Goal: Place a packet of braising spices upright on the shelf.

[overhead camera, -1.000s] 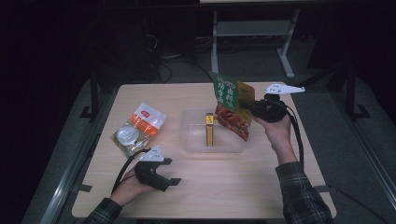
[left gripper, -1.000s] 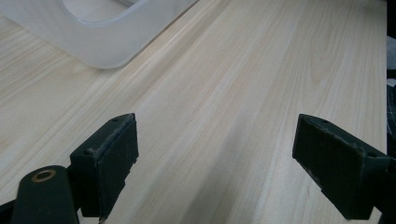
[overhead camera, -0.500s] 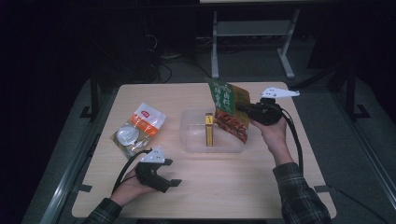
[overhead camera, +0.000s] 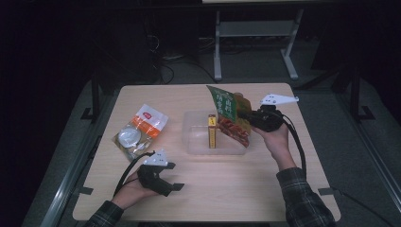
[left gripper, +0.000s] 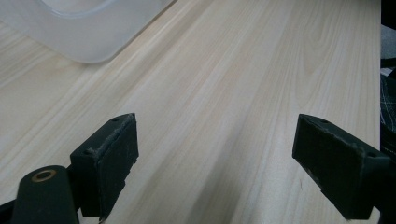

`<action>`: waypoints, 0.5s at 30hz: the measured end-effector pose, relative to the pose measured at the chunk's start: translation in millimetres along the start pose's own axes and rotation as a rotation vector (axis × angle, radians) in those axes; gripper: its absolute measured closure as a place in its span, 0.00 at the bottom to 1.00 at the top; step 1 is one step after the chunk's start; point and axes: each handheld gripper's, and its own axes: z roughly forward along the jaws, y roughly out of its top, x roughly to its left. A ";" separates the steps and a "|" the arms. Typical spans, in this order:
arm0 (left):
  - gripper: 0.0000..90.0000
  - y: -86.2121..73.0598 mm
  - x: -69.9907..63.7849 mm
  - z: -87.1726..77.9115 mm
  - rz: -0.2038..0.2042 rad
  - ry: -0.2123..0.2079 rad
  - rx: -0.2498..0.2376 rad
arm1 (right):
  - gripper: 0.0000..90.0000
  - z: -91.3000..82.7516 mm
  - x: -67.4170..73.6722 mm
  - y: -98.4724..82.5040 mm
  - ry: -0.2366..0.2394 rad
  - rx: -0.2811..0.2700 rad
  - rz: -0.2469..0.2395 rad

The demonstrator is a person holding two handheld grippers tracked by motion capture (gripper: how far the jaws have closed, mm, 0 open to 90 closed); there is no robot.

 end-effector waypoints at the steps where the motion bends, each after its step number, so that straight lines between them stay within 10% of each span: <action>1: 0.15 0.0 -0.3 0.3 0.002 -0.001 0.004 | 0.99 -0.8 -0.4 -1.2 0.001 0.005 0.002; 15: 0.15 1.3 -2.1 1.8 -0.008 -0.005 0.017 | 0.95 -17.9 -3.6 -19.3 -0.003 0.059 0.016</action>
